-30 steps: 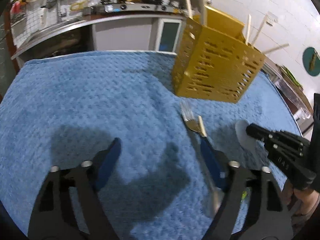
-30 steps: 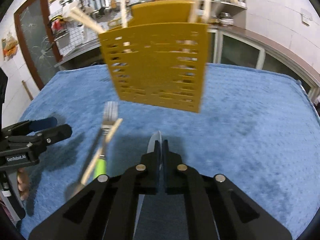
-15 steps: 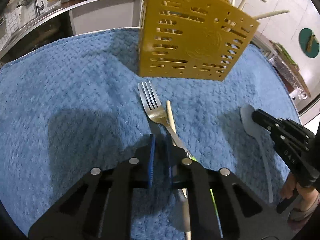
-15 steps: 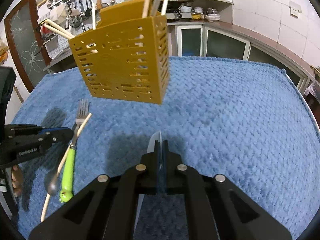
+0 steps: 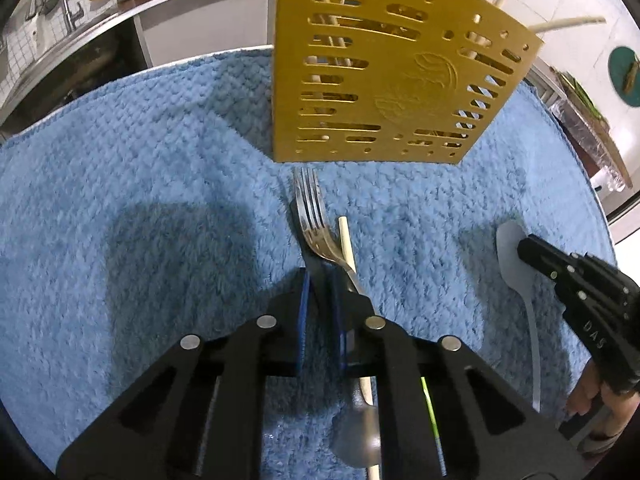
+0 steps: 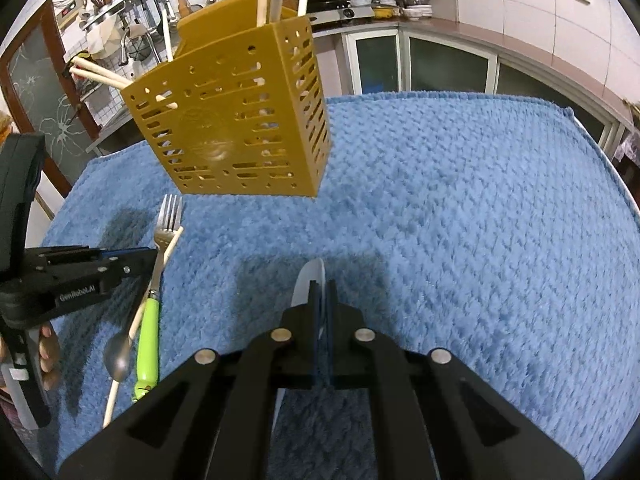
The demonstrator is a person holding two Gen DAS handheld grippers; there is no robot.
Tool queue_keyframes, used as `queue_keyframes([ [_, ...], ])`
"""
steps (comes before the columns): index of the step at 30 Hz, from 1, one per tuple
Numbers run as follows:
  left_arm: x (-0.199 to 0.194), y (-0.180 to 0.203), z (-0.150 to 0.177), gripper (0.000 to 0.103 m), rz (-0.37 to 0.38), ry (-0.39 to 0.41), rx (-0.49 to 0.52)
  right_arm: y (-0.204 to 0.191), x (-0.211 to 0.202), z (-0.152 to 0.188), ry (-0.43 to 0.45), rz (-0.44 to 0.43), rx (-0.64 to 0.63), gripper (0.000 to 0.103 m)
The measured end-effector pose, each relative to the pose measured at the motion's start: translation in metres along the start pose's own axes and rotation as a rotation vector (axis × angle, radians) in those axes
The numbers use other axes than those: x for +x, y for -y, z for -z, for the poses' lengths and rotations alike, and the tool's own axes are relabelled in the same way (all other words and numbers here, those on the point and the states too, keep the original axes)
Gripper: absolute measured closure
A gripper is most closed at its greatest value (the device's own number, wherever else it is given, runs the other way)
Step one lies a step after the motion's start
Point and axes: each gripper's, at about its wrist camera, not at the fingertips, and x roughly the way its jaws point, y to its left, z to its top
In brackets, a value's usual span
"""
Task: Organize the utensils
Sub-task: 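Lift the spatula and chopstick and carry both over the caddy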
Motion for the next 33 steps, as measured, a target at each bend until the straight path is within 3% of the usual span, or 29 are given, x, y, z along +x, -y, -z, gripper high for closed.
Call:
queue_keyframes([
  [9, -0.030, -0.013, 0.015, 0.102, 0.033, 0.090, -0.023, -0.007, -0.016, 0.000, 0.069, 0.012, -0.019, 0.100],
  [14, -0.056, -0.021, 0.018, 0.102, 0.070, 0.168, -0.036, -0.010, -0.033, -0.002, 0.116, 0.006, -0.022, 0.100],
  [24, -0.080, -0.023, 0.023, 0.102, 0.111, 0.229, -0.060, -0.017, -0.054, -0.004, 0.169, 0.013, -0.055, 0.100],
  [33, -0.118, -0.013, 0.026, 0.102, 0.111, 0.356, -0.023, -0.019, -0.084, -0.009, 0.302, 0.029, -0.054, 0.100],
])
